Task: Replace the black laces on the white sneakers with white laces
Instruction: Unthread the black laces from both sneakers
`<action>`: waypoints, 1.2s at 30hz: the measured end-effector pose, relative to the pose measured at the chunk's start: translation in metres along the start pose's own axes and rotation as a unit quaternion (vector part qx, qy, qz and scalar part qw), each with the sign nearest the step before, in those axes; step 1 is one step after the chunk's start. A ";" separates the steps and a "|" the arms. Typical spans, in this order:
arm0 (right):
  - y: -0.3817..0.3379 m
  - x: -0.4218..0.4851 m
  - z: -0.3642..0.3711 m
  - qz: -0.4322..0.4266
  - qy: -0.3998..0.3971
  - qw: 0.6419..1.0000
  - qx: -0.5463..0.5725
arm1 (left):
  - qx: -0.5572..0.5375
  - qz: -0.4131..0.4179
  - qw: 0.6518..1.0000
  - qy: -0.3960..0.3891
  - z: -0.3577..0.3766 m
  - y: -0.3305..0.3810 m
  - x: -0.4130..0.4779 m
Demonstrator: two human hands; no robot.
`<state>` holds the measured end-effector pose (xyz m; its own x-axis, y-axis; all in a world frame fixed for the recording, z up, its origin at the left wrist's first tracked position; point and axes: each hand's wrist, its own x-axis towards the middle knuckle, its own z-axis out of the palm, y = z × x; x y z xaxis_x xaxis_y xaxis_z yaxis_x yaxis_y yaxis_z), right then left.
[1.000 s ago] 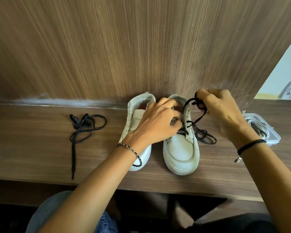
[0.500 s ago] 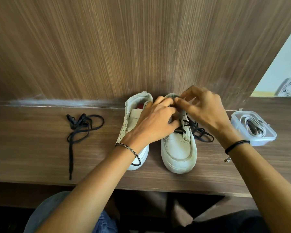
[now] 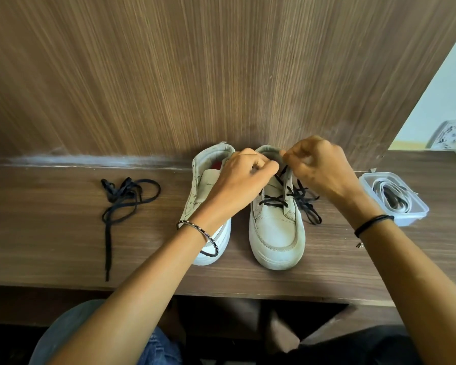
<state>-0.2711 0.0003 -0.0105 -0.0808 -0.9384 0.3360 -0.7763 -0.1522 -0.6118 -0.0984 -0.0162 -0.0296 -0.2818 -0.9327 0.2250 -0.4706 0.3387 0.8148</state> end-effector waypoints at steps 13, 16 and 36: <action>-0.004 -0.006 -0.010 0.060 -0.089 0.993 0.055 | 0.075 0.045 0.996 -0.035 -0.007 -0.002 0.003; -0.002 -0.004 -0.014 0.072 -0.137 0.986 0.064 | 0.110 0.056 0.992 -0.035 -0.006 -0.004 0.005; 0.018 -0.005 -0.014 0.036 0.040 0.999 0.000 | 0.294 0.139 0.942 -0.079 -0.008 -0.005 -0.002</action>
<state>-0.2934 0.0066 -0.0128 -0.1857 -0.9193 0.3470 -0.7662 -0.0857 -0.6369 -0.0888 -0.0172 -0.0303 -0.5614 -0.7837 0.2656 -0.7293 0.6203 0.2888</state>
